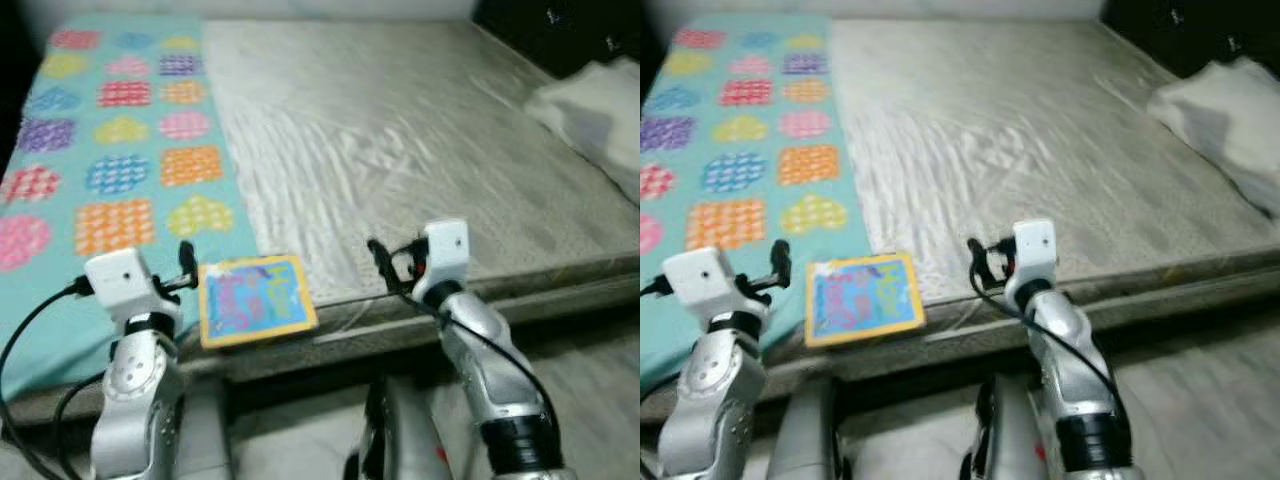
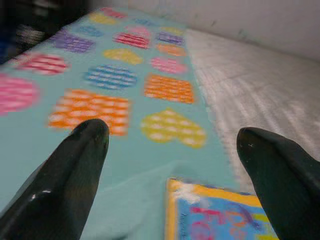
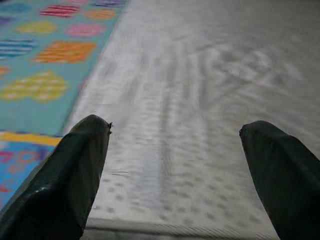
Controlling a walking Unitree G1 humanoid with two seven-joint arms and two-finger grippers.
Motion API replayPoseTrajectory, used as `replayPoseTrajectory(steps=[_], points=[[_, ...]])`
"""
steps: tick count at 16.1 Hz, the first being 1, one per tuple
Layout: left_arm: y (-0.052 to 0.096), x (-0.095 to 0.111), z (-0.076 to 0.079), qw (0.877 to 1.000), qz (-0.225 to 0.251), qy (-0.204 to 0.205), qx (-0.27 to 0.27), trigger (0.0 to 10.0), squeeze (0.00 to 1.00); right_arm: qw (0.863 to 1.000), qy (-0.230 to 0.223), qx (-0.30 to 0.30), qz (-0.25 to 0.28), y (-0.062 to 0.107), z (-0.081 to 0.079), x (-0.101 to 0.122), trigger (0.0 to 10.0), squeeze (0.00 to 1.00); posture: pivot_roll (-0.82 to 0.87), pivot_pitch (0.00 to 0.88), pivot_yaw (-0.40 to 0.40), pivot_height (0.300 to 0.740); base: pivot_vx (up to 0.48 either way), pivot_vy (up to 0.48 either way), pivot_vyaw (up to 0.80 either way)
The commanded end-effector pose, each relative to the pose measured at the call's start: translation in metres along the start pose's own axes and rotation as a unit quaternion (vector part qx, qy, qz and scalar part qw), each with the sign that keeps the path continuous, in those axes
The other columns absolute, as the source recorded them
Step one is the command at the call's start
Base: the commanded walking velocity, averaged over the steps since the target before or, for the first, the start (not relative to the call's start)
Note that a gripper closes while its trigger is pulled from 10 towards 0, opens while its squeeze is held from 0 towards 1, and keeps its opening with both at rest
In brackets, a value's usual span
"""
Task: Clean up the room
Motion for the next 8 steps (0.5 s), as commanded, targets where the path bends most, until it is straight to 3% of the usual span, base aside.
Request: replayPoseTrajectory(steps=[1, 6, 8], points=[[0.0015, -0.0026, -0.0050, 1.000, -0.006, -0.004, 0.010, 10.0, 0.00, 1.000, -0.001, 0.009, 0.009, -0.0022, -0.0051, 0.0057, 10.0, 0.00, 0.04, 0.131, -0.072, 0.542, 0.000, 0.000, 0.80], [0.0008, -0.0039, -0.0047, 1.000, -0.009, -0.002, 0.012, 10.0, 0.00, 1.000, -0.010, 0.011, 0.008, -0.0015, -0.0048, 0.0046, 10.0, 0.00, 0.04, 0.134, -0.073, 0.538, 0.000, 0.000, 0.00], [0.0007, -0.0040, -0.0047, 1.000, -0.008, -0.002, 0.013, 10.0, 0.00, 1.000, -0.010, 0.012, 0.006, -0.0021, -0.0054, 0.0036, 10.0, 0.00, 0.04, 0.133, -0.075, 0.508, 0.000, 0.000, 0.00]])
Point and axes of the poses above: a point about 5 cm out from each wrist's last joint towards the gripper, its own y axis pointing back from the gripper into the wrist, its own x axis along the axis of the wrist's last joint, z = x × y, the point moved 1 cm from there along -y, pointing out of the wrist towards the gripper, and after that the axes turned 4 degrees about y, right-handed, at the moved point
